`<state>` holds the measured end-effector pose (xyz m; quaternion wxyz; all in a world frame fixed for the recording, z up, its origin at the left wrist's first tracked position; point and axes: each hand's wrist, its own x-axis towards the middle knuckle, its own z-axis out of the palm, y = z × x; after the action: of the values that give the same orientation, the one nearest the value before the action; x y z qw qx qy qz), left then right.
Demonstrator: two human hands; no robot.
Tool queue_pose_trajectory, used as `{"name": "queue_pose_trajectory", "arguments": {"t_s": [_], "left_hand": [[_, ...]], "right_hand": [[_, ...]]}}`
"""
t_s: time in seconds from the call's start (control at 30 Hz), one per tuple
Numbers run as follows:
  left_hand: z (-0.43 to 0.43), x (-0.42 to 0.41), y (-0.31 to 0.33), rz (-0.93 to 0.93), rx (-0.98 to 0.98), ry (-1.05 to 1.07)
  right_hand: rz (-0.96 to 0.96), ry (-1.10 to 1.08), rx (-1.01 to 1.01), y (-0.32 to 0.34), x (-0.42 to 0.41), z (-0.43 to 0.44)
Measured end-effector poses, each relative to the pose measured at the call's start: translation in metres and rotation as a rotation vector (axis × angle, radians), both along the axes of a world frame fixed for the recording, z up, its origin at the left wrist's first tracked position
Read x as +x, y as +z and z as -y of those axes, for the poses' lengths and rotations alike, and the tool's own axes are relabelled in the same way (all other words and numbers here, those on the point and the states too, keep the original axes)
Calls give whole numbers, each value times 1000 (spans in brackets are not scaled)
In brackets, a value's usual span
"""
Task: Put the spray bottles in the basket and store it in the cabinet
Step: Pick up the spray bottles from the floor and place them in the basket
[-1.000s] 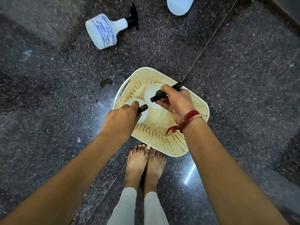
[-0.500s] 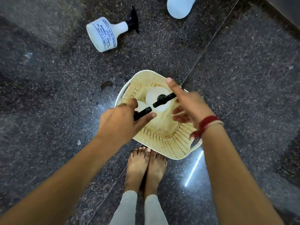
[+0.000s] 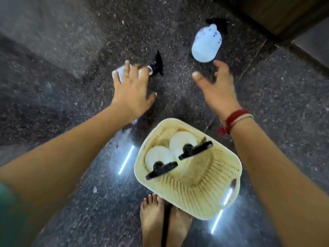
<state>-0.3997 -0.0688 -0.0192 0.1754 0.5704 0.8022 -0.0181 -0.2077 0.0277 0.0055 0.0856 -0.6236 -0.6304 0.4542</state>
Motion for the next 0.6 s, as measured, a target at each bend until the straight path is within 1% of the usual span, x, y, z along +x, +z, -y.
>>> {"name": "queue_pose_trajectory", "arguments": {"t_s": [0.07,0.13,0.3,0.37,0.43,0.5,0.6], "left_hand": [[-20,-9,-24,-73,-109,-58],[-41,-17,-45,-137,-193,-75],[-81,-24,-88,-255,-344,-3],[-84,-26,-97,-315,-396,-5],[-88,-29,-111,-412,-444,-28],[-88,-30,-113,-481,-462,-78],[-93,-34,-117,-502,-442,-123]], "right_hand": [[37,161,-74,-14,-19,-16],[110,265,-67,-32,-32,-37],[397,338,91,-82,-41,-103],[458,334,143,-95,-38,-125],[468,305,164,-111,-39,-148],[472,319,166,-117,-39,-160],[436,338,187,-125,-44,-176]]}}
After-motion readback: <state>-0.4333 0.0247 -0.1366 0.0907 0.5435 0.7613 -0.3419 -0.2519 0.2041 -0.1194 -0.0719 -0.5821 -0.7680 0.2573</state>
